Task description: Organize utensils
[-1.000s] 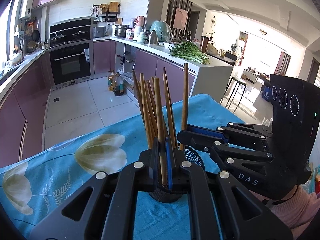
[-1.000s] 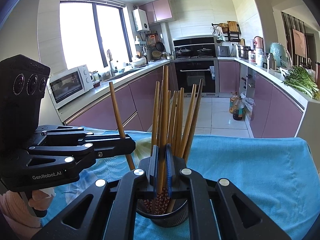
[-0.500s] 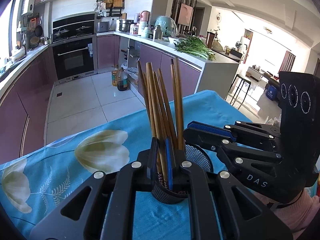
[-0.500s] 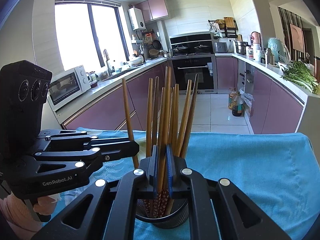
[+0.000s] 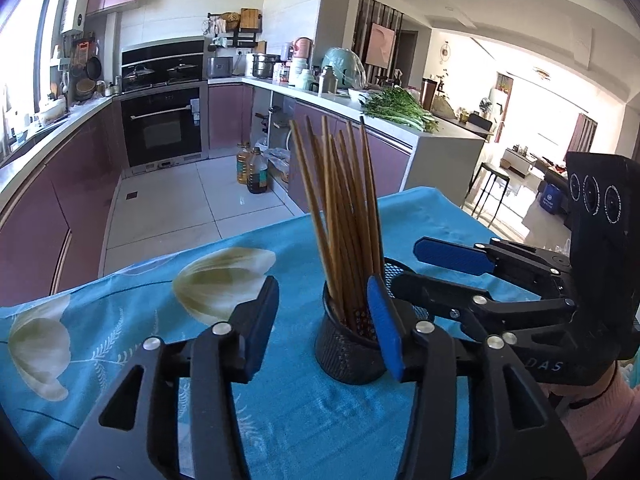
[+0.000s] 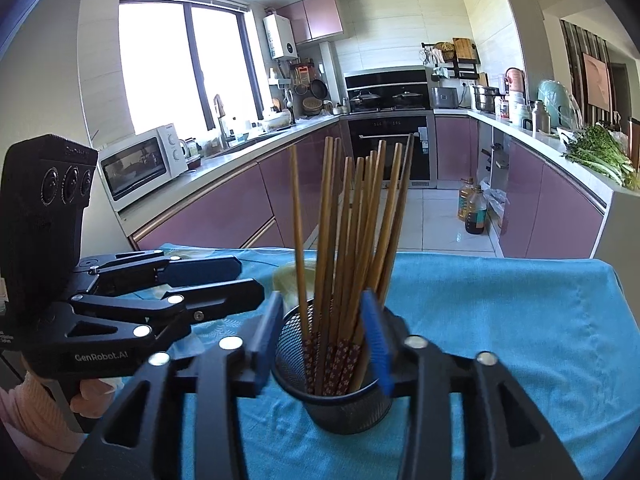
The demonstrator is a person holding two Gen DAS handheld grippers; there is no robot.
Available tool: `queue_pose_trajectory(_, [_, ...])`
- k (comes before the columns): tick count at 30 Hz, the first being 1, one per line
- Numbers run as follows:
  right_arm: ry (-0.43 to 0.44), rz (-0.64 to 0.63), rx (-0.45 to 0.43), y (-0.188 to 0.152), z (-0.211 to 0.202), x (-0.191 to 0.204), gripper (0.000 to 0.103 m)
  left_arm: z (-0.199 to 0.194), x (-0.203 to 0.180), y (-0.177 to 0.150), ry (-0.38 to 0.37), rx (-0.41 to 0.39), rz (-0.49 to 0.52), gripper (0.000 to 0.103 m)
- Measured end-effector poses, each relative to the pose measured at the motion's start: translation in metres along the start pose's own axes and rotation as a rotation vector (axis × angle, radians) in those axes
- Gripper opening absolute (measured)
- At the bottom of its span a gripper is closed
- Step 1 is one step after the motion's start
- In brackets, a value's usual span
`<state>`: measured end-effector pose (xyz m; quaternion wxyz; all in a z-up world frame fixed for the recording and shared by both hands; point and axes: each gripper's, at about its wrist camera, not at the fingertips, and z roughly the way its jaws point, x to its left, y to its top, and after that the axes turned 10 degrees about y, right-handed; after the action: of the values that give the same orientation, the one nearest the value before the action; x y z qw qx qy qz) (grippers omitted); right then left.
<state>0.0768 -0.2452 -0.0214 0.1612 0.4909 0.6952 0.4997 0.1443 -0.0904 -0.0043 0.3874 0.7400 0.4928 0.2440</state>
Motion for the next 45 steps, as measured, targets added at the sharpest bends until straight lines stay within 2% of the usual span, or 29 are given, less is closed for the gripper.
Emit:
queue_pose_trajectory(1, [-0.004, -0.005, -0.004, -0.001, -0.001, 0.002, 0.056, -0.004, 0.004, -0.002, 0.011, -0.009, -0.010, 0.058])
queue_pose_trajectory(2, [-0.009, -0.010, -0.010, -0.003, -0.002, 0.005, 0.067, -0.008, 0.009, -0.006, 0.026, -0.018, -0.023, 0.061])
queue_pose_trajectory(3, [-0.014, -0.014, -0.015, -0.004, -0.004, 0.007, 0.077, -0.012, 0.014, -0.009, 0.046, -0.029, -0.035, 0.069])
queue_pose_trajectory(6, [-0.023, -0.030, -0.033, -0.010, -0.007, 0.014, 0.088, -0.028, 0.029, -0.022, 0.105, -0.063, -0.082, 0.080])
queue_pose_trajectory(8, [-0.028, -0.034, -0.046, -0.014, -0.008, 0.017, 0.094, -0.039, 0.040, -0.030, 0.143, -0.090, -0.112, 0.096])
queue_pose_trajectory(9, [-0.030, -0.034, -0.056, -0.016, -0.010, 0.019, 0.096, -0.046, 0.046, -0.036, 0.180, -0.111, -0.124, 0.097])
queue_pose_trajectory(17, [-0.084, -0.057, -0.139, -0.031, -0.020, 0.035, 0.096, -0.088, 0.066, -0.064, 0.330, -0.207, -0.161, 0.097])
queue_pose_trajectory(27, [-0.179, -0.111, -0.251, -0.043, -0.032, 0.056, 0.096, -0.115, 0.063, -0.085, 0.437, -0.294, -0.184, 0.097])
queue_pose_trajectory(31, [-0.188, -0.118, -0.275, -0.047, -0.035, 0.062, 0.096, -0.123, 0.058, -0.091, 0.476, -0.326, -0.188, 0.097])
queue_pose_trajectory(45, [-0.217, -0.113, -0.303, -0.050, -0.038, 0.066, 0.096, -0.132, 0.051, -0.100, 0.500, -0.367, -0.196, 0.097])
